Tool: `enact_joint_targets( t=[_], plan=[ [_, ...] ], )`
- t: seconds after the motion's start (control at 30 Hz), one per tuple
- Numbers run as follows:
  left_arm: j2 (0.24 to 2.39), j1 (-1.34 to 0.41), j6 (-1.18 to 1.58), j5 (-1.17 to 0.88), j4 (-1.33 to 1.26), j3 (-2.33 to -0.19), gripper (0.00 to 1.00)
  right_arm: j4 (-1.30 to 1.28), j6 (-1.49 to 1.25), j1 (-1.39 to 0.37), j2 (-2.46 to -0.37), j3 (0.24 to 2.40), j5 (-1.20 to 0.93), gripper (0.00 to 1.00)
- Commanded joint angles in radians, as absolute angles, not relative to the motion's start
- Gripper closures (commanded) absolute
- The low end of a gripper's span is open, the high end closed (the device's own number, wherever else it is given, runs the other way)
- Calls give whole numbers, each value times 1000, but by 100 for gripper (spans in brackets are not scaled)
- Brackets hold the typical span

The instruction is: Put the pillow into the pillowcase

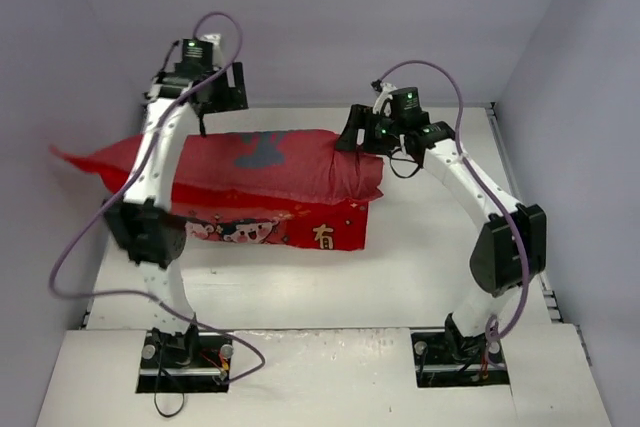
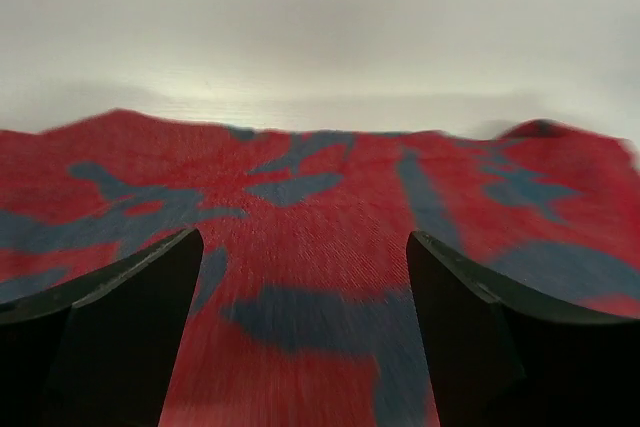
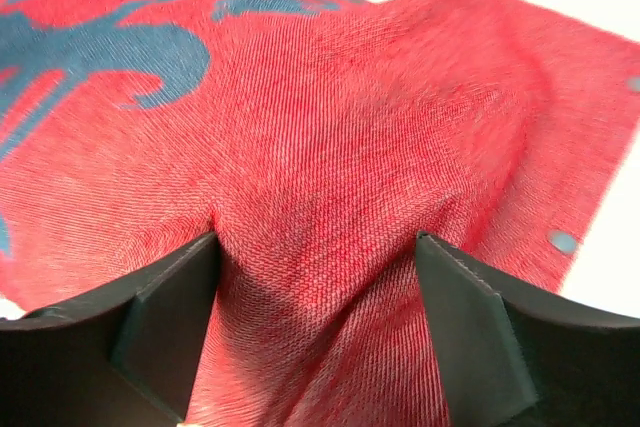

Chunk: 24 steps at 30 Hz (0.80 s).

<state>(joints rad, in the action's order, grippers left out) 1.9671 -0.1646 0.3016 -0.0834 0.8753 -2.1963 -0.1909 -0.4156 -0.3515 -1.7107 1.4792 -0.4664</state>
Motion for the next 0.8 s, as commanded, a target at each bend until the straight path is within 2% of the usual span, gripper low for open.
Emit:
enact_joint_targets(
  t=[0.0, 0.2, 0.3, 0.4, 0.43, 0.6, 0.73, 0.77],
  plan=[
    [1609, -173, 364, -23, 804, -2171, 21, -144, -198, -350, -1577, 1519, -367, 25],
    [1338, -173, 429, -20, 805, -1780, 21, -146, -163, -357, -1461, 1421, -400, 10],
    [1200, -182, 517, -44, 802, -1538, 21, -146, -184, -359, -1392, 1332, -388, 8],
    [1054, -277, 596, -84, 802, -1289, 21, -147, -216, -357, -1306, 1125, -374, 9],
    [1034, -278, 623, -86, 802, -1243, 21, -147, -216, -356, -1289, 1124, -374, 9],
    [1023, -409, 718, -38, 779, -1057, 21, -127, -270, -357, -1216, 902, -408, 12],
    [1118, -384, 662, -9, 646, -1020, 21, -17, -304, -367, -1229, 839, -491, 13],
    [1202, -367, 632, -9, 618, -1038, 21, -9, -314, -367, -1247, 838, -497, 14]
  ],
)
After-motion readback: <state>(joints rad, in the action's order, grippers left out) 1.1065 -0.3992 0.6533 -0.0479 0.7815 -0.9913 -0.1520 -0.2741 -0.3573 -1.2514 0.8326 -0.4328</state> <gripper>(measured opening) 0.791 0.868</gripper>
